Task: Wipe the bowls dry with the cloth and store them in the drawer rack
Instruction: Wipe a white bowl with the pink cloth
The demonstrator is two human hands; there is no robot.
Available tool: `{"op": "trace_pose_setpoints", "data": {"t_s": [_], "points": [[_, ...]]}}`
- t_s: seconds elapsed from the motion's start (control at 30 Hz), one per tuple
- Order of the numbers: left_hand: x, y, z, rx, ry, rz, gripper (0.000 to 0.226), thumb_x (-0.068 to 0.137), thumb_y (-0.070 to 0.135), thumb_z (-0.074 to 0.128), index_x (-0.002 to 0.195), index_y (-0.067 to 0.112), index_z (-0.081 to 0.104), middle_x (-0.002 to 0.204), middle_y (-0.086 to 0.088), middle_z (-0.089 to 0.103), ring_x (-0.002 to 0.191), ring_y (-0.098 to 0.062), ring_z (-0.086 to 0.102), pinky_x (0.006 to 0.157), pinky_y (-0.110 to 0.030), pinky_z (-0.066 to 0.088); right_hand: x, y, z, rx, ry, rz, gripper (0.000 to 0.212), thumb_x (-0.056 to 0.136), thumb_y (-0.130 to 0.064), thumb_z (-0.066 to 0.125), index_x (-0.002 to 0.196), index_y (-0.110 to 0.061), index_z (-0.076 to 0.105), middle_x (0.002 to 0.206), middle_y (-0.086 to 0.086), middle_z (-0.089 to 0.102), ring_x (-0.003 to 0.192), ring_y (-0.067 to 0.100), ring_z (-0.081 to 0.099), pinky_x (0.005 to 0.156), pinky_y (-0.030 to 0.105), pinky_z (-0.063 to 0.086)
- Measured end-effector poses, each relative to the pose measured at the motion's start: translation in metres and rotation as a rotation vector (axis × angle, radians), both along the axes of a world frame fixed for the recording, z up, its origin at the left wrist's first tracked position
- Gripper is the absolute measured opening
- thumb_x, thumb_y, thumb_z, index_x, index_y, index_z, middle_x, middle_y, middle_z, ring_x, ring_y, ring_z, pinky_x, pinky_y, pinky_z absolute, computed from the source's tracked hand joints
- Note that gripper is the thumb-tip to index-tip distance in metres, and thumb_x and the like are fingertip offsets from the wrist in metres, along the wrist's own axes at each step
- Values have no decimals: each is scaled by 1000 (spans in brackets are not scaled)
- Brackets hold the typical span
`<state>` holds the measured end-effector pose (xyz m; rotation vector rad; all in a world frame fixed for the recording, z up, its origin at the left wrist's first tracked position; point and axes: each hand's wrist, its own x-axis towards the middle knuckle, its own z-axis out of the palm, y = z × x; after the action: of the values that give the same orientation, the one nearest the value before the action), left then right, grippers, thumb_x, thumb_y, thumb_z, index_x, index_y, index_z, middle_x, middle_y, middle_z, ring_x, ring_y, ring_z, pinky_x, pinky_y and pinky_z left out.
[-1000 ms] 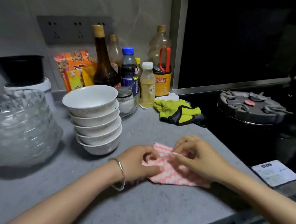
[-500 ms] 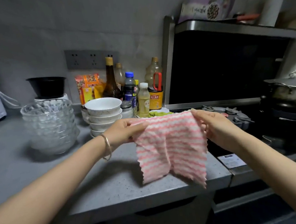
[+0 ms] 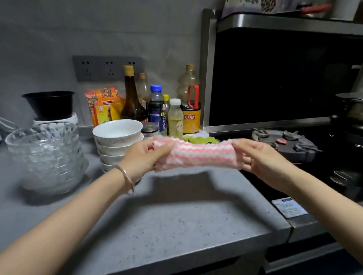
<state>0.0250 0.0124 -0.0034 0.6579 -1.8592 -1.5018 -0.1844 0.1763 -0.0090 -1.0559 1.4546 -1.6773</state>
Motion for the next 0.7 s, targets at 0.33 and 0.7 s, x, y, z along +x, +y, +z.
{"op": "trace_pose_setpoints", "data": {"t_s": [0.33, 0.7], "points": [[32, 30, -81, -88, -317, -84, 3, 83, 18, 71, 80, 16, 70, 40, 9, 49, 37, 1, 40, 42, -10, 35, 14, 42, -70, 288, 163, 42, 10, 84, -12, 66, 81, -2, 68, 57, -1, 52, 50, 4, 46, 48, 11, 41], [1, -14, -79, -483, -491, 126, 15, 82, 21, 72, 91, 9, 75, 63, 5, 64, 57, -8, 54, 60, -23, 42, -10, -23, -72, 248, 605, -137, 12, 84, -18, 70, 83, -7, 73, 71, 12, 70, 56, 16, 58, 57, 25, 46]]}}
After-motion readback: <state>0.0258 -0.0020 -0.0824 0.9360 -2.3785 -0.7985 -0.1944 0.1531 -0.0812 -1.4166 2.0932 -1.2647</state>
